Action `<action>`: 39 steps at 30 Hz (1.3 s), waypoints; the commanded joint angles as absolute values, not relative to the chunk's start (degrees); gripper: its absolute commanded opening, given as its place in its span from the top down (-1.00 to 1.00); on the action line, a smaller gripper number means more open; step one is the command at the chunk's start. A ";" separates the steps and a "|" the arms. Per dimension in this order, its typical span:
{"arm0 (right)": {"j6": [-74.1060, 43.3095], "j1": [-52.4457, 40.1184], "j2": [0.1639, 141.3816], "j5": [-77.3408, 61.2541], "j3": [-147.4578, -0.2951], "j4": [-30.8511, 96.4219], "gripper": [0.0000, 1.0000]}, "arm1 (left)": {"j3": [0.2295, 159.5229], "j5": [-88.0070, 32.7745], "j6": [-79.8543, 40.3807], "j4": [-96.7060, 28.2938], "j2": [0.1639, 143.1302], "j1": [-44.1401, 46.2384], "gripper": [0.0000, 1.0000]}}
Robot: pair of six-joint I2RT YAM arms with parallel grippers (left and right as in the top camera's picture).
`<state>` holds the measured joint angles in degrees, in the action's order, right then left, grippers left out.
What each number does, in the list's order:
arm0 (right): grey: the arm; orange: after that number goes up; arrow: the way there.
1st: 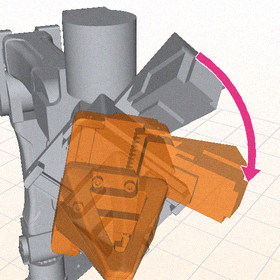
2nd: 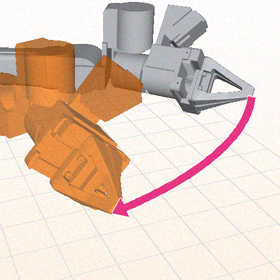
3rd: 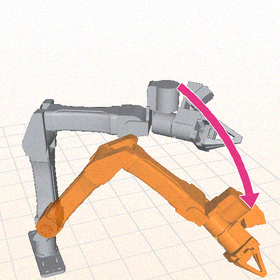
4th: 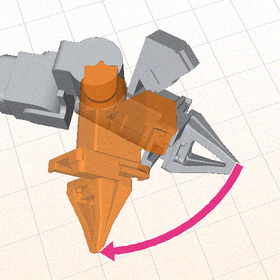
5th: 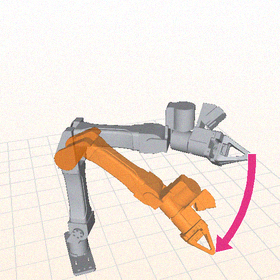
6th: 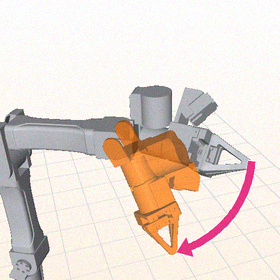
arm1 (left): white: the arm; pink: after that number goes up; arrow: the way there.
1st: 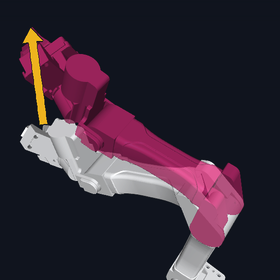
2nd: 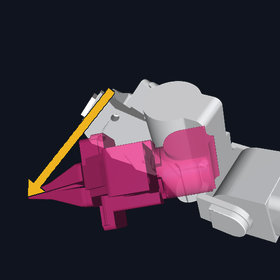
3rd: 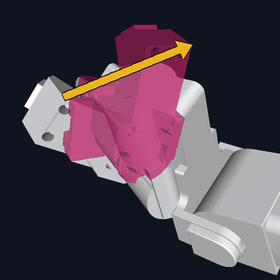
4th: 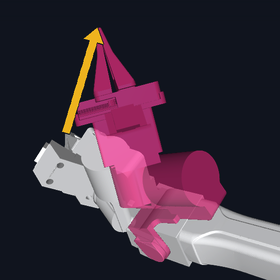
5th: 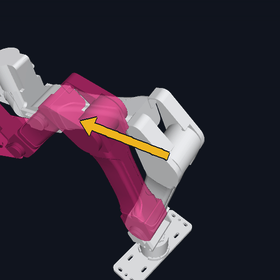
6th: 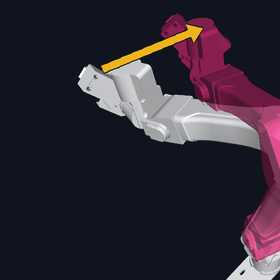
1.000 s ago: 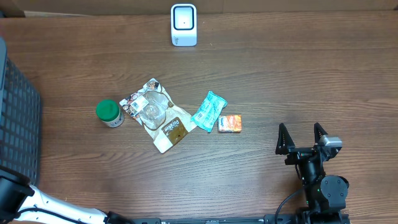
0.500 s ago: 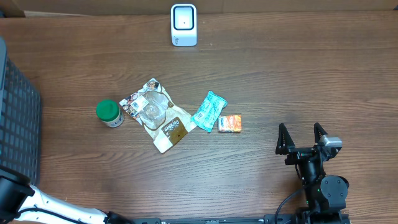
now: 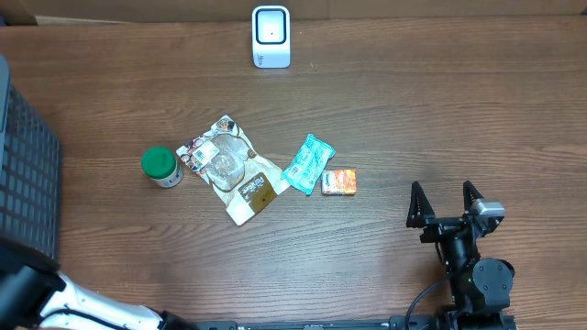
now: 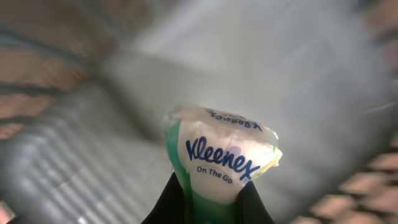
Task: Scan the item barcode
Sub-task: 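Carry the Kleenex pack to the table and release it beside the bread bag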
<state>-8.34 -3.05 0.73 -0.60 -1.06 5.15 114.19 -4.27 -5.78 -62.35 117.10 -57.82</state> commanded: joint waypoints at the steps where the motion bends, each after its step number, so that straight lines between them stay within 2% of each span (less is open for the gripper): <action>1: -8.38 -3.36 0.16 -0.05 -0.47 4.80 -1.00 | 120.73 -13.21 -15.73 -62.94 106.24 -56.12 0.92; 4: -8.36 -3.36 0.16 -0.05 -0.47 4.80 -1.00 | 121.78 -24.73 -18.39 -62.76 99.70 -53.41 0.92; 7: -8.38 -3.36 0.16 -0.05 -0.47 4.80 -1.00 | 121.78 -29.76 -18.41 -63.92 94.65 -48.73 0.92; 12: -8.38 -3.36 0.16 -0.05 -0.47 4.80 -1.00 | 121.78 -28.82 -13.91 -70.94 90.26 -34.09 0.91; 19: -8.38 -3.36 0.16 -0.05 -0.47 4.80 -1.00 | 118.67 -18.96 -9.13 -79.57 93.73 -9.69 0.91; 28: -8.36 -3.36 0.16 -0.05 -0.47 4.80 -1.00 | 106.65 -14.72 -12.43 -75.09 107.42 14.39 0.91; 31: -8.38 -3.36 0.16 -0.05 -0.47 4.80 -1.00 | 105.84 -9.28 -15.38 -74.56 114.45 19.73 0.91; 36: -8.38 -3.36 0.16 -0.05 -0.47 4.80 -1.00 | 105.84 -5.30 -18.79 -73.21 121.08 23.09 0.91; 39: -8.38 -3.36 0.16 -0.05 -0.47 4.80 -1.00 | 105.84 -5.32 -19.57 -72.29 123.26 23.29 0.79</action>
